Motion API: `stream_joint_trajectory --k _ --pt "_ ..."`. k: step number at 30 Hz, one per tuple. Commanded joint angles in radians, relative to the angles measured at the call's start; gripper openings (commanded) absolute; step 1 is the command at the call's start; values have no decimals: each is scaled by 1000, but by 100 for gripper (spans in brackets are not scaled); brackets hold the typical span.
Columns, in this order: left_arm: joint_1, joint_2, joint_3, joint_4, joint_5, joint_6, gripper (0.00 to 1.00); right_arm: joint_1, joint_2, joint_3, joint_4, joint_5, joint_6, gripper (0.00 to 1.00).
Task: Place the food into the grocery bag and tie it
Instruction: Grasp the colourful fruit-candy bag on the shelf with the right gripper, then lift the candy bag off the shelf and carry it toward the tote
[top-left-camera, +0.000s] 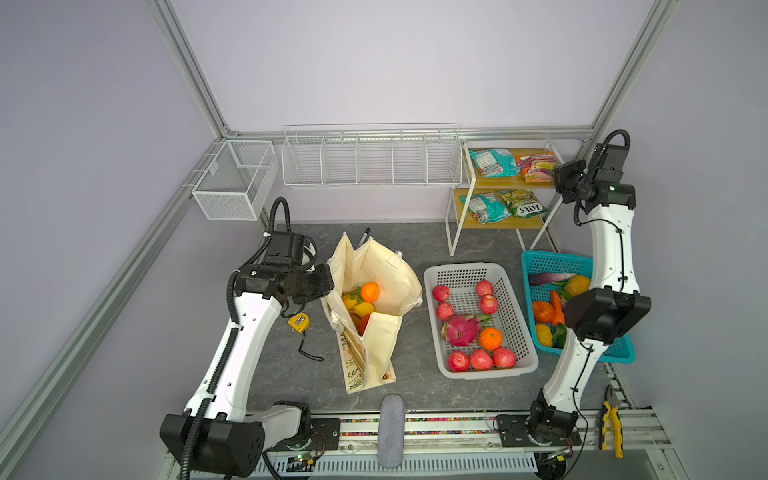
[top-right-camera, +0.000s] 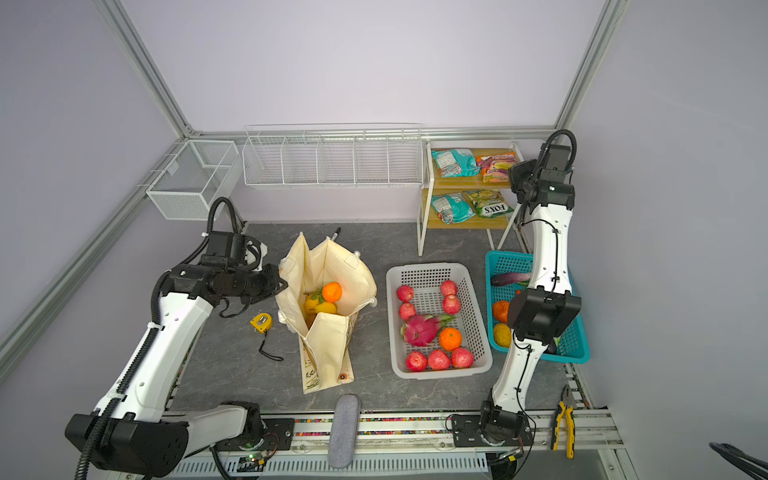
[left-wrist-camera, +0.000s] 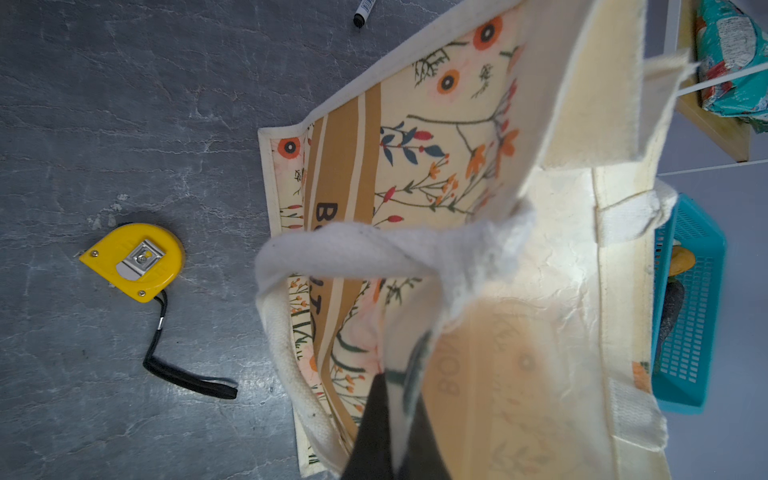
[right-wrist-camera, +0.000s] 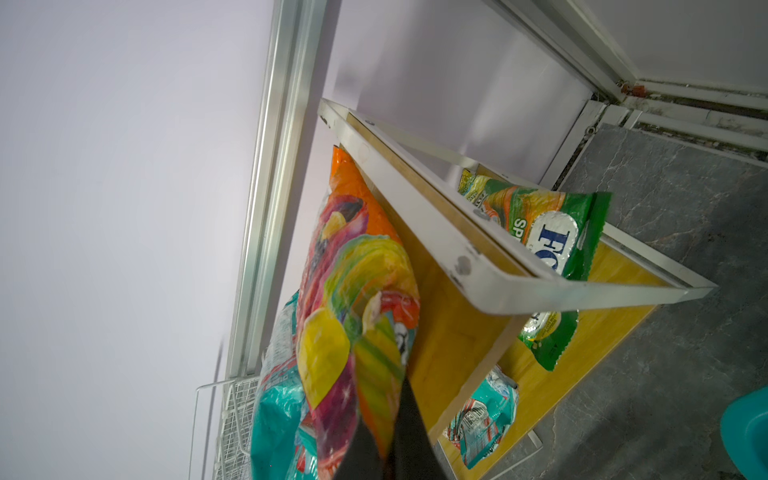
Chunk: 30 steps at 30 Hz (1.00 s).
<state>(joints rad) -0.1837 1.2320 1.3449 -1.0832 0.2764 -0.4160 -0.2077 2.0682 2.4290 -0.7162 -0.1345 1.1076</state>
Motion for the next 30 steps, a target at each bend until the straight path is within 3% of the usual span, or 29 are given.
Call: stream_joint_trajectory --k 1,30 --pt "-2 -12 34 -41 -18 14 0 -5 -65 2 35 33 -47 7" --pt "-2 -77 -33 -34 -12 15 0 14 -166 58 145 -68 -245 7"
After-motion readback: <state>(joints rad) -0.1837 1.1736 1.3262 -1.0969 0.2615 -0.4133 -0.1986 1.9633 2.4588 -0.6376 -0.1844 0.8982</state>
